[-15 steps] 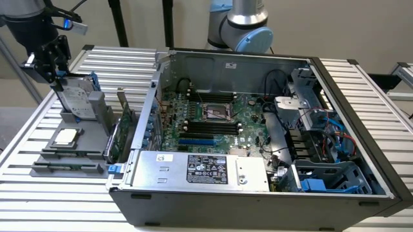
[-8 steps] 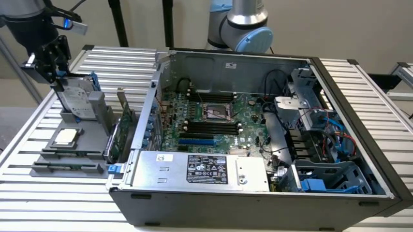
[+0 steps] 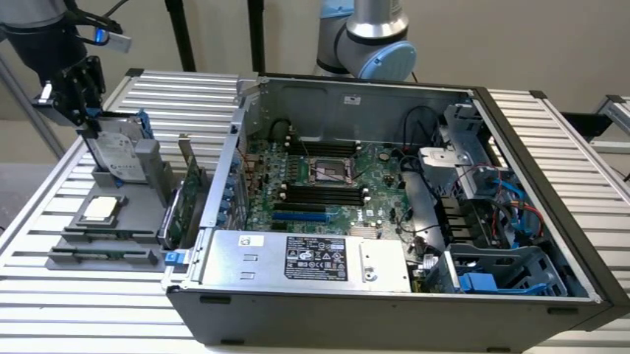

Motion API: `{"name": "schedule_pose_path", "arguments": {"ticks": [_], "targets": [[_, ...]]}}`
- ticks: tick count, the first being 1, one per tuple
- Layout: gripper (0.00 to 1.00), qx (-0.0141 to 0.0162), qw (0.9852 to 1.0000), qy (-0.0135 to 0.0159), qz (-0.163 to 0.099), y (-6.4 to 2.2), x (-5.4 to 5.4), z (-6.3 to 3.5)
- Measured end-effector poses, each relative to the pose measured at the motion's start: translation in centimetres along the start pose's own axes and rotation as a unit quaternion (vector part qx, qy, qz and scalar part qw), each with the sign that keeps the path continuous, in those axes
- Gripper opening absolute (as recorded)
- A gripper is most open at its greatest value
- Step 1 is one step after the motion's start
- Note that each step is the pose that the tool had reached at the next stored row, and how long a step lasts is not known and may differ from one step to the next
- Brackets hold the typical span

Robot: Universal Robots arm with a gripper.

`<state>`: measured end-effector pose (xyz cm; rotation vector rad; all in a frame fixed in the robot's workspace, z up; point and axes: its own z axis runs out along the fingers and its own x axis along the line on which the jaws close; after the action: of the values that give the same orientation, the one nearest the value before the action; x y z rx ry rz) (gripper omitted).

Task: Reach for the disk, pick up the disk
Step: 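Pick up the disk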

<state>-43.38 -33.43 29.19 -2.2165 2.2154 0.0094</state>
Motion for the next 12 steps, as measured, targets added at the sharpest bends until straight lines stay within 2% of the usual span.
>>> {"name": "schedule_pose_path", "arguments": {"ticks": [6, 7, 12], "targets": [[0.42, 0.0, 1.0, 0.0001, 0.0, 0.02, 0.01, 0.01], [0.35, 0.0, 1.0, 0.0, 0.0, 0.02, 0.0, 0.01], [0.34, 0.0002, 1.0, -0.0001, 0.0, 0.02, 0.05, 0.02]]}}
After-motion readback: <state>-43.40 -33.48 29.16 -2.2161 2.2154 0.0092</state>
